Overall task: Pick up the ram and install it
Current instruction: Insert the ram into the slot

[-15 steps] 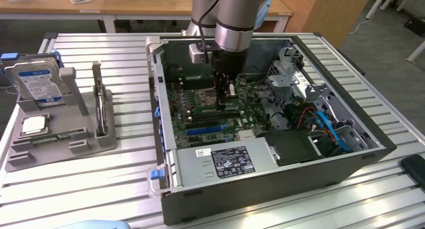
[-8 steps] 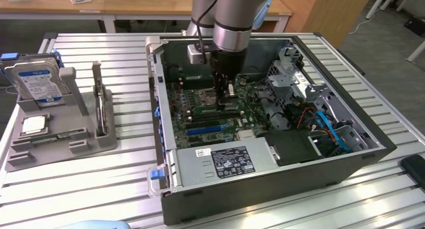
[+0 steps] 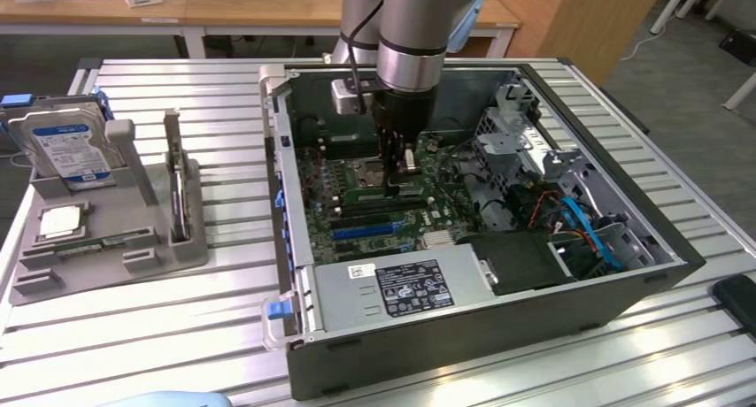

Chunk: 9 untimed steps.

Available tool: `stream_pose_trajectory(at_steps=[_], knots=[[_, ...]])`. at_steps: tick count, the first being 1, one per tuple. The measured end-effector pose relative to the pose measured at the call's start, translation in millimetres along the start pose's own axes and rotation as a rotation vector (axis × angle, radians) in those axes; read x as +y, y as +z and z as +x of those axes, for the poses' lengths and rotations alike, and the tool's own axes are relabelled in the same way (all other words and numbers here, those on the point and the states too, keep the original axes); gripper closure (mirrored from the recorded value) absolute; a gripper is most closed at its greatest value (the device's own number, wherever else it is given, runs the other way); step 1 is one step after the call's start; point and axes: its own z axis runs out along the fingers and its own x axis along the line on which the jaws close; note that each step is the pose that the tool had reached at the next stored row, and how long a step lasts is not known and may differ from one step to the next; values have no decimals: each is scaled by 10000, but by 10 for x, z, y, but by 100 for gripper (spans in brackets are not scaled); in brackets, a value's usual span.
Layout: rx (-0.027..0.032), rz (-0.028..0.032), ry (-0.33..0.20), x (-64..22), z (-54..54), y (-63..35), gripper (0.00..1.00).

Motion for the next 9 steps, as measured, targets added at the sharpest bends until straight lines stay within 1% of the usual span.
stream_pose_trajectory(at_steps=[6, 9], knots=[[-3, 9, -12, 0, 0, -1, 87], [-6, 32, -33, 0, 1, -5, 87]])
